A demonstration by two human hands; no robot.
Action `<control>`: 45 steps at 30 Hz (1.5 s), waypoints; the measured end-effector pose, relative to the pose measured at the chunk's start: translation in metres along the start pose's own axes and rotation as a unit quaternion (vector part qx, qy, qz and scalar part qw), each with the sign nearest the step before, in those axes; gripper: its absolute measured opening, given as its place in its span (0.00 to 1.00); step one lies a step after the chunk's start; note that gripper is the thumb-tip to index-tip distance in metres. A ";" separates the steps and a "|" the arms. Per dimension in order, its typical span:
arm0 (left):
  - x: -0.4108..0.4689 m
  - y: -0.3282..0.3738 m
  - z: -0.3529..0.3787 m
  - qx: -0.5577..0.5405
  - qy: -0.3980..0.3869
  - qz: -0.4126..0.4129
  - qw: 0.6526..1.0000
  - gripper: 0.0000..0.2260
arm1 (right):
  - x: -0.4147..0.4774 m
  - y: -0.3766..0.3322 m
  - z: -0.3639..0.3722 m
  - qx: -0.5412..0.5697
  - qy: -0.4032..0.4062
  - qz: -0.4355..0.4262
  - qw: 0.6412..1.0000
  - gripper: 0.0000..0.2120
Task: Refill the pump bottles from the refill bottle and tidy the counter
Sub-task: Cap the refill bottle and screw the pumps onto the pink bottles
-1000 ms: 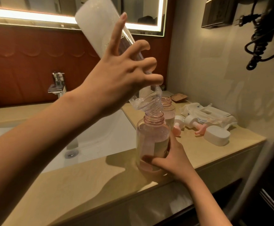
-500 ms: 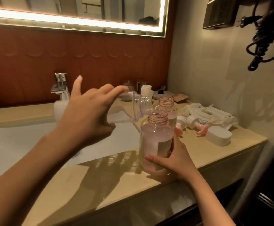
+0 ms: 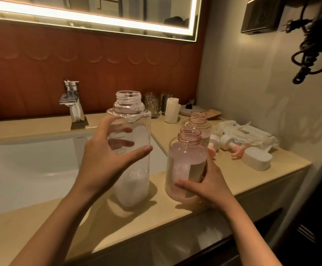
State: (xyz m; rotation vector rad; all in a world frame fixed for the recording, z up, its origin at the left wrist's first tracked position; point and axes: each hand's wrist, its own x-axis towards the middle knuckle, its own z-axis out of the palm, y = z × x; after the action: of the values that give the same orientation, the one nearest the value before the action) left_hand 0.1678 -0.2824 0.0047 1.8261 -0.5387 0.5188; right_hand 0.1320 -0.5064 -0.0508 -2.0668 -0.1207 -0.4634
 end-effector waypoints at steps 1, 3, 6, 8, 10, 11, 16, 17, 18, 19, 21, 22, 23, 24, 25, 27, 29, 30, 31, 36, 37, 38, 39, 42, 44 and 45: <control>-0.002 -0.002 0.002 -0.011 0.003 0.001 1.000 0.38 | 0.001 -0.001 0.000 0.004 -0.002 -0.002 1.000 0.49; -0.006 -0.005 0.008 -0.025 0.003 0.011 1.000 0.37 | 0.001 -0.001 -0.001 0.008 -0.004 -0.007 1.000 0.47; -0.012 -0.011 0.018 -0.057 0.008 0.025 0.998 0.32 | 0.004 0.001 -0.002 0.012 -0.009 -0.016 1.000 0.43; -0.016 -0.014 0.022 -0.085 0.024 0.012 0.996 0.31 | 0.004 0.003 -0.002 0.029 -0.009 -0.024 0.999 0.44; -0.020 -0.018 0.025 -0.100 0.038 0.004 0.994 0.32 | 0.002 0.004 -0.002 0.089 -0.009 -0.034 0.995 0.45; -0.021 -0.019 0.025 -0.099 0.044 0.004 0.994 0.33 | 0.004 0.004 -0.002 0.124 -0.005 -0.041 0.991 0.45; -0.025 -0.022 0.026 -0.109 0.041 0.000 0.993 0.34 | -0.009 0.014 -0.020 0.141 0.169 -0.081 0.972 0.29; -0.026 -0.022 0.026 -0.110 0.041 0.000 0.993 0.35 | -0.010 0.017 -0.027 0.105 0.215 -0.080 0.968 0.25; -0.027 -0.022 0.026 -0.109 0.040 -0.001 0.993 0.35 | -0.011 0.019 -0.035 0.068 0.263 -0.072 0.960 0.21; -0.028 -0.022 0.027 -0.108 0.040 -0.002 0.993 0.35 | -0.009 0.022 -0.045 0.028 0.306 -0.058 0.950 0.19; -0.029 -0.022 0.027 -0.105 0.037 -0.004 0.994 0.34 | -0.002 0.033 -0.070 -0.053 0.355 -0.006 0.933 0.19; -0.029 -0.023 0.027 -0.102 0.036 -0.002 0.994 0.34 | 0.005 0.043 -0.084 -0.102 0.344 0.043 0.932 0.24; -0.029 -0.023 0.027 -0.102 0.033 0.000 0.994 0.34 | 0.010 0.051 -0.096 -0.163 0.310 0.100 0.931 0.30; -0.029 -0.024 0.027 -0.104 0.031 0.000 0.994 0.34 | 0.015 0.060 -0.106 -0.220 0.260 0.154 0.927 0.35; -0.028 -0.024 0.027 -0.106 0.029 0.000 0.994 0.34 | 0.020 0.069 -0.115 -0.269 0.204 0.193 0.921 0.38; -0.027 -0.025 0.027 -0.111 0.030 -0.001 0.993 0.34 | 0.029 0.083 -0.125 -0.340 0.104 0.221 0.908 0.38; -0.027 -0.024 0.027 -0.115 0.029 0.000 0.993 0.34 | 0.033 0.087 -0.128 -0.379 0.064 0.229 0.894 0.42; -0.027 -0.024 0.027 -0.117 0.028 -0.001 0.993 0.34 | 0.034 0.086 -0.129 -0.387 0.070 0.221 0.893 0.41; -0.028 -0.024 0.027 -0.120 0.027 -0.002 0.992 0.33 | 0.033 0.081 -0.128 -0.388 0.090 0.204 0.894 0.37; -0.028 -0.025 0.026 -0.132 0.020 -0.012 0.991 0.34 | 0.033 0.062 -0.129 -0.362 0.127 0.180 0.906 0.35; -0.029 -0.025 0.027 -0.133 0.019 -0.013 0.991 0.34 | 0.034 0.056 -0.131 -0.363 0.116 0.185 0.906 0.35; -0.029 -0.025 0.026 -0.133 0.018 -0.013 0.991 0.33 | 0.035 0.047 -0.133 -0.366 0.110 0.179 0.907 0.35; -0.030 -0.025 0.026 -0.135 0.016 -0.014 0.991 0.33 | 0.037 0.037 -0.136 -0.369 0.110 0.175 0.906 0.34; -0.031 -0.023 0.027 -0.141 0.011 -0.022 0.990 0.32 | 0.044 -0.007 -0.141 -0.366 0.121 0.121 0.915 0.30; -0.032 -0.022 0.026 -0.143 0.009 -0.027 0.989 0.29 | 0.050 -0.042 -0.141 -0.318 0.127 0.059 0.938 0.28; -0.031 -0.022 0.025 -0.144 0.008 -0.026 0.989 0.28 | 0.054 -0.061 -0.138 -0.277 0.126 0.029 0.952 0.26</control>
State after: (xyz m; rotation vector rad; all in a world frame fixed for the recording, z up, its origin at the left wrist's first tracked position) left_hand 0.1580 -0.2965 -0.0376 1.5557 -0.5243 0.3974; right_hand 0.1273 -0.5976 0.0807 -2.5218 0.2499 -0.7887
